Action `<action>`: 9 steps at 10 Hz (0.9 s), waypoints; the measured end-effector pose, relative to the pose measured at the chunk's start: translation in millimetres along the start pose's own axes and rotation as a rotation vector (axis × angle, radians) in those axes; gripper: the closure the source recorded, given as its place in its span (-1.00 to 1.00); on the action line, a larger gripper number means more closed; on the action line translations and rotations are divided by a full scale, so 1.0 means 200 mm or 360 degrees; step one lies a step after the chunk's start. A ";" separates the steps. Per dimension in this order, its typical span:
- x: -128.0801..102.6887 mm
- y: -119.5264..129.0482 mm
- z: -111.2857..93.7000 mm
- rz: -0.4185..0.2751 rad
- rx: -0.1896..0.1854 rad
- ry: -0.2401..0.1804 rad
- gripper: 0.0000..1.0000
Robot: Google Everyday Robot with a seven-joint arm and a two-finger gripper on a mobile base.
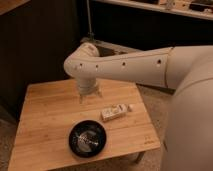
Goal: Place the bottle in the ceramic bowl
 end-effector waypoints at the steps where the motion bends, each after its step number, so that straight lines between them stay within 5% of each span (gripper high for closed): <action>1: 0.00 -0.04 -0.03 -0.0185 -0.0010 -0.0031 -0.30; 4: -0.05 -0.18 -0.10 -0.0740 -0.0075 -0.0066 -0.30; 7: -0.09 -0.30 -0.14 -0.1101 -0.0118 -0.0100 -0.30; 9: -0.11 -0.34 -0.16 -0.1218 -0.0128 -0.0114 -0.30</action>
